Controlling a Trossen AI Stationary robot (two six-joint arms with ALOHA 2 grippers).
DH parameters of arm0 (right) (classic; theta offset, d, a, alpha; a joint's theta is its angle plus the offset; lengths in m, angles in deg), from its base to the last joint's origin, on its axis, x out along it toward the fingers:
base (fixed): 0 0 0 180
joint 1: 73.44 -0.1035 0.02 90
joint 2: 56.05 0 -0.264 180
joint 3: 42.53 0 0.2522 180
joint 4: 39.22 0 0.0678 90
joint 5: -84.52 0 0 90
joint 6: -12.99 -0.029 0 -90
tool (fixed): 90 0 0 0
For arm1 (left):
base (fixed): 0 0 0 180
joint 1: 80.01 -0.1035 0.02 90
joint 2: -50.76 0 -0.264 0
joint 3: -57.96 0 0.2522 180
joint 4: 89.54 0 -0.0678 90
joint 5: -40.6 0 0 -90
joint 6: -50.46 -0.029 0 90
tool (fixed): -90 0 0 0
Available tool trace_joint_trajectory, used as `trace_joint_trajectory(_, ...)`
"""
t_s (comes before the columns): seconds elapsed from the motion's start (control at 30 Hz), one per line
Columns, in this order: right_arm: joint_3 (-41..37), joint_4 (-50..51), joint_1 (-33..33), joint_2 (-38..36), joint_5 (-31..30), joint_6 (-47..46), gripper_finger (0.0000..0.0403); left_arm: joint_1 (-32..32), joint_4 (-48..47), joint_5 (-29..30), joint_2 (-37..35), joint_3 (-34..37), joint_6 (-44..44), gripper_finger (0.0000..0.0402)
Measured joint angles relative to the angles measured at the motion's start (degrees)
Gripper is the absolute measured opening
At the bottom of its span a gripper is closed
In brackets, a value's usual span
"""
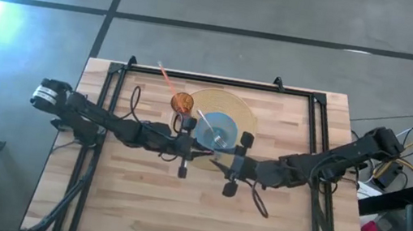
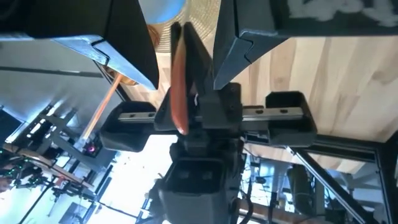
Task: Pick & Place Utensil
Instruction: Put the orange spoon into the blue bowl on the brown mat
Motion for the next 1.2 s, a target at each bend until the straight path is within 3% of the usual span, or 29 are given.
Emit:
trace_joint_trajectory(0.67,-2.09,-5.04,2.49,0.10,7.51,-2.21,0.0145,0.00,2.73,-1.57,0.00,0.11,0.40,0.0003)
trace_joint_trajectory(1.2,-2.25,-6.25,3.59,0.10,7.87,-4.68,0.0072,0.00,4.70,-2.73,0.17,0.22,1.94,0.0003)
